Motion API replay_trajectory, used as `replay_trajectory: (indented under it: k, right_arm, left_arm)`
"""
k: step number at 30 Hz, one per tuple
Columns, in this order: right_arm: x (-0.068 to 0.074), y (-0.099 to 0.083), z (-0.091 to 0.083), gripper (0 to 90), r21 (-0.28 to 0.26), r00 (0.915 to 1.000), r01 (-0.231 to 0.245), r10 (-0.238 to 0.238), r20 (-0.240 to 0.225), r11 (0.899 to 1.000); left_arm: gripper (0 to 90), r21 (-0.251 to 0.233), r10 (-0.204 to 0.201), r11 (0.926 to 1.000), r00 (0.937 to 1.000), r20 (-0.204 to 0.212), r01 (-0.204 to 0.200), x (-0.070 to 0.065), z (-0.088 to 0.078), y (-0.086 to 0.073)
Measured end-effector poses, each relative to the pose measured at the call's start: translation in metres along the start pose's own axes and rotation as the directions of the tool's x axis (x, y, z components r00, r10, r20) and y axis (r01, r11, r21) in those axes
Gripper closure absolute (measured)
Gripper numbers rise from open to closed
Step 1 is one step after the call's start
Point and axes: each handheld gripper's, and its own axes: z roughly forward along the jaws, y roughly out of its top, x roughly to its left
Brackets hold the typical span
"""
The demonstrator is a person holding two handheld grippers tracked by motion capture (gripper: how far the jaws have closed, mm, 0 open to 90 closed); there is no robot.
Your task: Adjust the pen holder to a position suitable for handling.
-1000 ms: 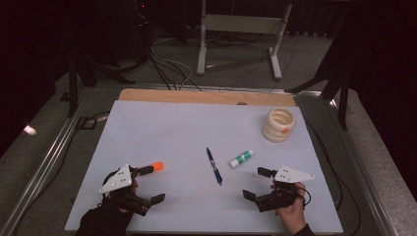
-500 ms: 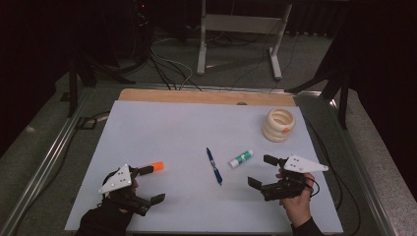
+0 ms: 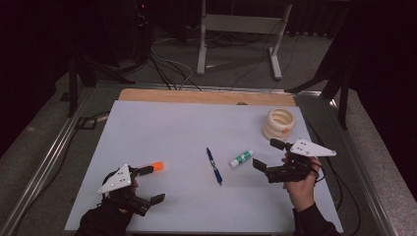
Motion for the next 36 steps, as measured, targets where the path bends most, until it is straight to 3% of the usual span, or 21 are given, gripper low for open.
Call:
replay_trajectory:
  k: [13, 21, 30, 36]
  right_arm:
    - [-0.026, 0.022, 0.009, 0.0, 0.000, 0.9963, 0.006, -0.006, 0.085, 1.000]
    - [-0.046, 0.032, 0.011, 0.0, -0.006, 0.9938, -0.023, 0.023, 0.108, 1.000]
    - [-0.066, 0.041, 0.013, 0.0, -0.034, 0.9861, -0.036, 0.041, 0.161, 0.999]
    - [-0.083, 0.042, 0.013, 0.0, -0.064, 0.9739, -0.057, 0.070, 0.216, 0.996]
  left_arm:
    - [0.1, -0.002, 0.002, 1.0000, 1.0000, 0.005, -0.002, 0.000, 0.000, 0.000]
    - [0.1, -0.004, 0.002, 1.0000, 1.0000, 0.003, -0.002, 0.000, -0.001, 0.000]
    - [0.1, -0.010, -0.004, 0.9999, 1.0000, 0.001, 0.004, 0.001, -0.002, 0.000]
    - [0.1, -0.003, -0.001, 1.0000, 1.0000, 0.002, 0.001, 0.001, -0.001, 0.000]
